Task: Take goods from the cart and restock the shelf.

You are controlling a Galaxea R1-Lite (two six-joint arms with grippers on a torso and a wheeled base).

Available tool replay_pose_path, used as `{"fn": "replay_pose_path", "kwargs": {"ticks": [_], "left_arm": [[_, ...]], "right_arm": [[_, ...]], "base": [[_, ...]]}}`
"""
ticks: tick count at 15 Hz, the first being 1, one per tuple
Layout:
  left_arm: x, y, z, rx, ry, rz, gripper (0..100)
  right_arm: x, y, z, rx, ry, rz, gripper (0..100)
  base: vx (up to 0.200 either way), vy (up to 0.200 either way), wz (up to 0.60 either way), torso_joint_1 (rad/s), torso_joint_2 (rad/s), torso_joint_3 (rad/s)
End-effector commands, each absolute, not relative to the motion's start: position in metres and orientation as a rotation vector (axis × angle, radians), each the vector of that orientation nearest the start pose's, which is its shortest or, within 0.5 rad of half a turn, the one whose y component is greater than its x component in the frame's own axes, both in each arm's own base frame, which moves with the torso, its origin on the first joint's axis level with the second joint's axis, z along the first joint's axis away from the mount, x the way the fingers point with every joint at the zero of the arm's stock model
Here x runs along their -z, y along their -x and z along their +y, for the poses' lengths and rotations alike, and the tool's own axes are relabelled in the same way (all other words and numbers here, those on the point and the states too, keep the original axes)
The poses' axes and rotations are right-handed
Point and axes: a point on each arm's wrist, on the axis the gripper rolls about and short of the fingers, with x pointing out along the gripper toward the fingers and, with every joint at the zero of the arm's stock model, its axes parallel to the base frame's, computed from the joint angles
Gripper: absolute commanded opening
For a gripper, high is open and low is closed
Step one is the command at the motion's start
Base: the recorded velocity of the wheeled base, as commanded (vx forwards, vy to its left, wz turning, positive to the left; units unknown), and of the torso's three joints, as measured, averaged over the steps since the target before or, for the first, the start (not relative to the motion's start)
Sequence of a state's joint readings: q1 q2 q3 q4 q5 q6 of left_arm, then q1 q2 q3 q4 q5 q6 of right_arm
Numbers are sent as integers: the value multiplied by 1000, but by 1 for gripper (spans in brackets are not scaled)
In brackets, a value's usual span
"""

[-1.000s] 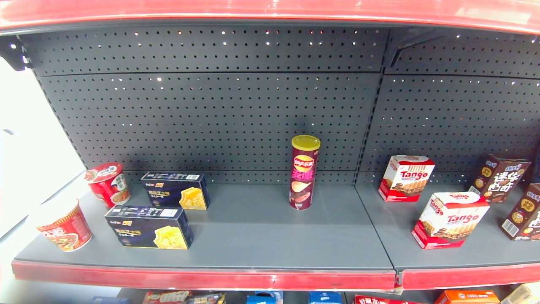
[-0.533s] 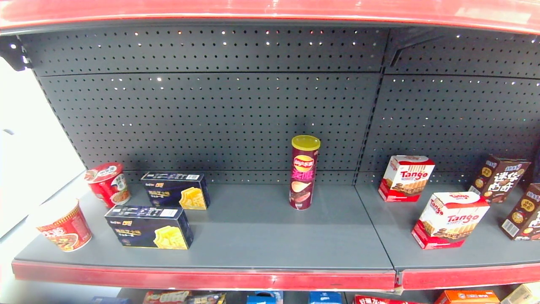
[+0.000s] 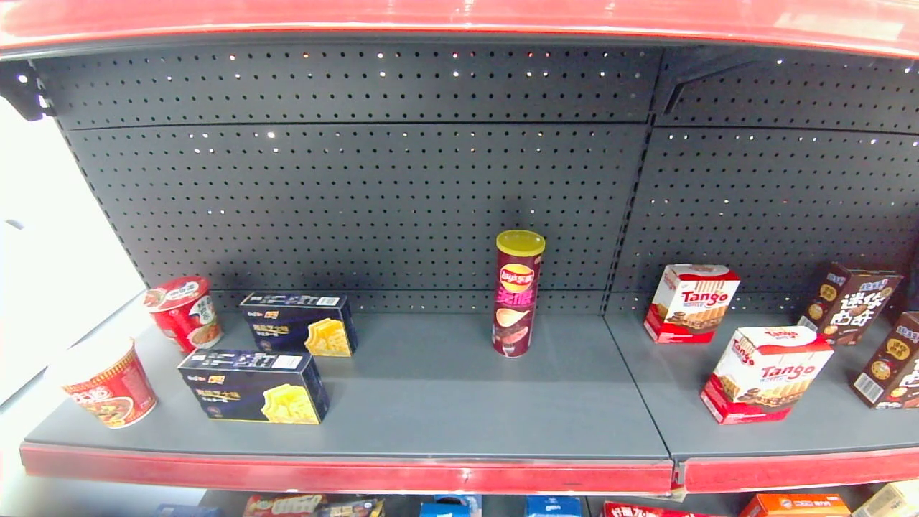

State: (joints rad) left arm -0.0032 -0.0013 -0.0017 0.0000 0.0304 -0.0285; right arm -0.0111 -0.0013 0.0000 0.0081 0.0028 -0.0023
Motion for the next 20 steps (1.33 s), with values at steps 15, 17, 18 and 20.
{"fn": "replay_pose_path", "kwargs": {"ticks": [15, 17, 18, 20], "left_arm": [[-76, 23, 1, -28, 29, -2, 100], [-76, 23, 1, -28, 29, -2, 100], [-76, 23, 1, -28, 29, -2, 100], [-76, 23, 1, -28, 29, -2, 100]], "right_arm": [[-75, 23, 0, 8, 1, 9, 100], [-75, 23, 0, 8, 1, 9, 100], [-75, 23, 0, 8, 1, 9, 100], [-75, 23, 0, 8, 1, 9, 100]], "base": [[0, 0, 200, 1, 2, 0], [0, 0, 600, 10, 5, 2], [0, 0, 600, -7, 7, -2], [0, 0, 600, 7, 7, 2]]}}
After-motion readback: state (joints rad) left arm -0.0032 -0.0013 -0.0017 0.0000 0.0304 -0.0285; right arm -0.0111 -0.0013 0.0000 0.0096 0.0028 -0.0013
